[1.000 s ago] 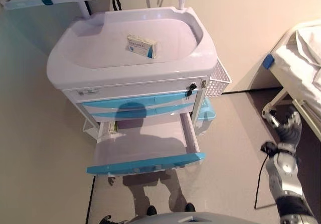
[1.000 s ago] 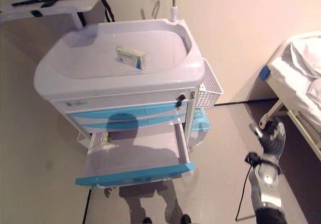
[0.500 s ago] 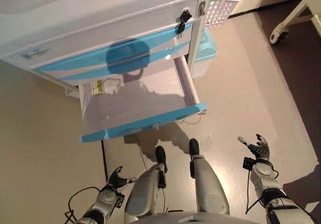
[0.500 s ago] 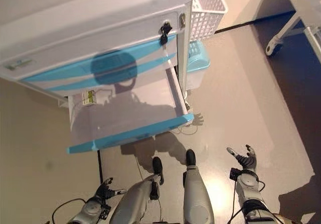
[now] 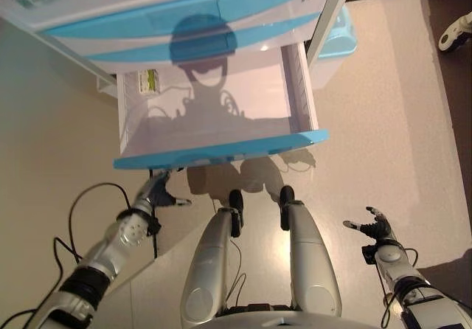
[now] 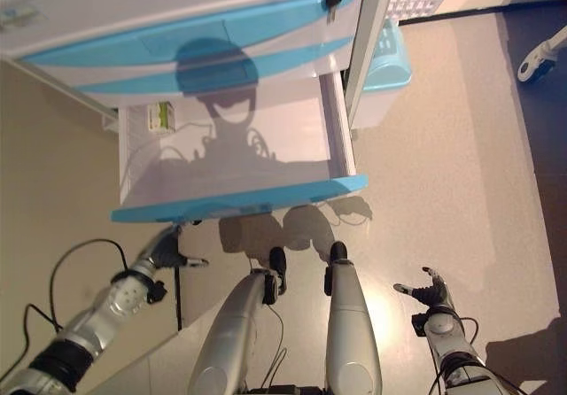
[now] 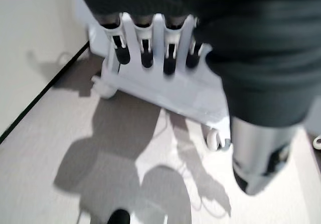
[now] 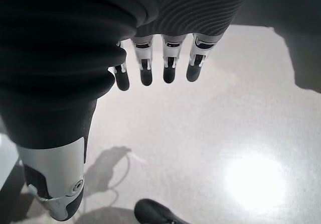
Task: Open the drawer and pick up the medicine
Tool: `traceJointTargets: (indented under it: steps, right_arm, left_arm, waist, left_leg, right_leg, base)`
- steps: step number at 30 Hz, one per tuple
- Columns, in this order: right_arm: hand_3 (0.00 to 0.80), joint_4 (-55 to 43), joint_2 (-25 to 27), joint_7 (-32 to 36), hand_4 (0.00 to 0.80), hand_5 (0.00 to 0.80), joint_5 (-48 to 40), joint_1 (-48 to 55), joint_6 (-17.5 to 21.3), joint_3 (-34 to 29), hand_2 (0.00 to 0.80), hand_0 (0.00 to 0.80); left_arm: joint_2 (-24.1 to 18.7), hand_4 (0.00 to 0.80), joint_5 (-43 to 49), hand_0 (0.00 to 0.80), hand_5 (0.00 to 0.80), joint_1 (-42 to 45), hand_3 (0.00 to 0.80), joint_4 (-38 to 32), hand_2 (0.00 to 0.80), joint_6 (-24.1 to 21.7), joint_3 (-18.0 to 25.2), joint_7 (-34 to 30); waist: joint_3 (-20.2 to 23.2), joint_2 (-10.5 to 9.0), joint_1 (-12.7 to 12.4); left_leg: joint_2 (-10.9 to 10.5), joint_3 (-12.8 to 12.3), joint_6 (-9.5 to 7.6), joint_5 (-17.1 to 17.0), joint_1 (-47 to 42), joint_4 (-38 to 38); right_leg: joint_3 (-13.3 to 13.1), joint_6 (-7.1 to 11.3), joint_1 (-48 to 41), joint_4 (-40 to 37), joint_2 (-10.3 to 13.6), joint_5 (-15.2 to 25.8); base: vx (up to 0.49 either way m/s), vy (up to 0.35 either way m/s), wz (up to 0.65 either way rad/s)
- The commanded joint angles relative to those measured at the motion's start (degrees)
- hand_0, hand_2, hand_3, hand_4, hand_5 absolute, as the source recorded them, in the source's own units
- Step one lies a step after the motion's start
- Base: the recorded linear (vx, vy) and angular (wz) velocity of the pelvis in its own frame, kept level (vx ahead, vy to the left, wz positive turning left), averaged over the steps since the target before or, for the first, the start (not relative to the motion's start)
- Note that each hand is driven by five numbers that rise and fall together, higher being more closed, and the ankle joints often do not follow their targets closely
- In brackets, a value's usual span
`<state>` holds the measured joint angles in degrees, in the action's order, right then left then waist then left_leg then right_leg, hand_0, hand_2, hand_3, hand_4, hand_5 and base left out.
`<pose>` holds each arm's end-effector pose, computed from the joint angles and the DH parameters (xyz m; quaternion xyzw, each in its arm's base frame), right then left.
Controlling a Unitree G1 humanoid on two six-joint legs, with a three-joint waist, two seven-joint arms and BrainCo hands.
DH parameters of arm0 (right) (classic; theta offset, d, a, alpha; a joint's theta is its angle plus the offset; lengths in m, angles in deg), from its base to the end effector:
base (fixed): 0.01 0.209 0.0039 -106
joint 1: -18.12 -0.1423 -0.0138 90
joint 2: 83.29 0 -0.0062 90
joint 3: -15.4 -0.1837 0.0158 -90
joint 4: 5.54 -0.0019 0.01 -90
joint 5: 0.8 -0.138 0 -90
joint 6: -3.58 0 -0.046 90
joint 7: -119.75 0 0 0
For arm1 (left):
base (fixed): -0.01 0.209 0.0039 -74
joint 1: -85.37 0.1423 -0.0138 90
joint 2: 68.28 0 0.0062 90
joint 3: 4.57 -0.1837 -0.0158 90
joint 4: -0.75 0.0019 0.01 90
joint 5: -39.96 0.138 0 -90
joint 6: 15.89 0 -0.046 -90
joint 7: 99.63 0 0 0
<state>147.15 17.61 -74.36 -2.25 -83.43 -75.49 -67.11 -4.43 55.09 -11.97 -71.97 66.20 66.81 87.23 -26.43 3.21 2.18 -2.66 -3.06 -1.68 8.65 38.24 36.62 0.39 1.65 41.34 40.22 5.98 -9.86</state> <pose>0.1713 -0.2861 -0.0508 -0.2732 0.3123 -0.1604 0.8956 0.2151 0.2558 0.0433 0.4929 0.0320 -0.0881 0.8650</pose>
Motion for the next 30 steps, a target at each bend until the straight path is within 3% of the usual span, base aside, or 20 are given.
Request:
traceJointTargets:
  steps: [1, 3, 4, 6, 7, 8, 12, 21, 30]
  right_arm:
    - [0.0, 0.5, 0.2, 1.7, 0.0, 0.0, 2.1, 4.8, -1.3, 1.5, 0.0, 0.0]
    - [0.0, 1.8, 0.1, 2.6, 0.0, 0.0, 3.3, 5.5, -2.1, 2.0, 0.0, 0.0]
    - [0.0, 1.8, 0.0, 2.6, 0.0, 0.0, 3.3, 5.4, -2.0, 2.0, 0.0, 0.0]
    - [0.0, 3.1, 0.1, 2.9, 0.0, 0.0, 4.1, 5.7, -2.4, 2.5, 0.0, 0.0]
    - [0.0, 3.2, 0.5, 3.2, 0.0, 0.0, 4.4, 6.0, -2.7, 2.3, 0.0, 0.0]
    - [0.0, 3.8, 0.7, 3.2, 0.0, 0.0, 4.8, 6.7, -2.9, 2.4, 0.0, 0.0]
    - [0.0, 5.4, 0.7, 3.8, 0.0, 0.0, 4.9, 7.2, -3.2, 2.3, 0.0, 0.0]
    - [0.0, 5.1, 0.2, 4.3, 0.0, 0.0, 1.8, 5.3, -2.5, 4.2, 0.0, 0.0]
    - [0.0, 4.4, -1.3, 3.8, 0.0, 0.0, -0.3, 4.0, -1.6, 5.9, 0.0, 0.0]
  left_arm:
    - [-2.5, 0.0, 2.2, 0.0, 0.0, 1.6, 0.0, -2.0, 0.0, 0.8, 3.9, -0.2]
    - [-4.5, 0.0, 2.3, 0.0, 0.0, -2.3, 0.0, -1.8, 0.0, 1.5, 4.7, 0.3]
    - [-4.5, 0.0, 2.3, 0.0, 0.0, -2.5, 0.0, -1.8, 0.0, 1.5, 4.7, 0.3]
    - [-6.3, 0.0, 3.1, 0.0, 0.0, -5.6, 0.0, -1.1, 0.0, 1.9, 4.2, 0.7]
    - [-8.6, 0.0, 4.0, 0.0, 0.0, -8.6, 0.0, -1.5, 0.0, 2.5, 3.8, 0.6]
    - [-9.5, 0.0, 3.8, 0.0, 0.0, -11.0, 0.0, -0.3, 0.0, 2.9, 4.0, 1.3]
    - [-11.2, 0.0, 2.8, 0.0, 0.0, -16.5, 0.0, 0.6, 0.0, 3.3, 3.2, 2.2]
    - [-10.7, 0.0, -3.8, 0.0, 0.0, -31.8, 0.0, 10.8, 0.0, 3.6, -0.4, 6.8]
    - [-10.6, 0.0, -10.7, 0.0, 0.0, -41.1, 0.0, 18.4, 0.0, 3.1, -0.1, 12.4]
  waist:
    - [4.3, -1.89, -0.1]
    - [4.4, -2.16, 0.2]
    - [4.3, -2.24, 0.1]
    - [4.4, -2.21, 0.3]
    - [4.2, -2.35, 0.4]
    - [4.2, -2.3, 0.6]
    - [4.1, -2.32, 0.8]
    - [4.4, -2.8, 1.7]
    - [5.2, -3.57, 2.4]
  left_leg:
    - [-1.9, -1.5, -2.41, 1.3, 0.9, 0.2]
    - [-1.5, -1.1, -2.18, 3.4, 1.8, 1.9]
    - [-1.4, -1.5, -2.51, 1.7, 2.5, 1.5]
    - [-1.3, -1.1, -2.16, 3.3, 2.6, 2.1]
    - [-1.1, -1.5, -2.49, 1.4, 3.6, 1.5]
    - [-1.1, -0.9, -2.12, 3.0, 3.4, 1.8]
    - [-1.1, -0.6, -2.07, 2.4, 4.2, 1.3]
    - [-0.5, -1.2, -2.06, 1.5, 6.8, 0.9]
    - [0.0, -1.7, -2.09, 0.9, 7.8, -0.4]
  right_leg:
    - [0.8, -0.48, -1.3, -2.2, -0.5, 2.9]
    - [0.6, -0.45, -0.3, -0.7, -1.2, 1.0]
    - [0.9, -0.83, 0.3, -1.3, -1.0, 2.6]
    - [0.7, -0.53, 0.4, -0.5, -1.3, 0.9]
    - [1.2, -0.92, 1.3, -1.2, -1.2, 2.6]
    - [0.9, -0.62, 1.1, -0.8, -1.4, 1.0]
    - [1.3, -0.72, 1.9, -1.2, -1.5, 1.2]
    - [0.6, -0.86, 4.7, -1.8, -2.2, 2.2]
    - [-0.1, -0.59, 6.0, -3.7, -2.8, 3.6]
  base:
    - [-0.037, -0.018, -0.07]
    - [0.003, -0.028, -0.07]
    - [-0.036, -0.023, -0.06]
    - [-0.026, -0.029, -0.05]
    - [0.054, -0.058, -0.06]
    - [-0.036, -0.058, -0.04]
    - [0.013, -0.018, 0.0]
    - [-0.014, -0.014, 0.0]
    - [0.001, -0.004, -0.08]
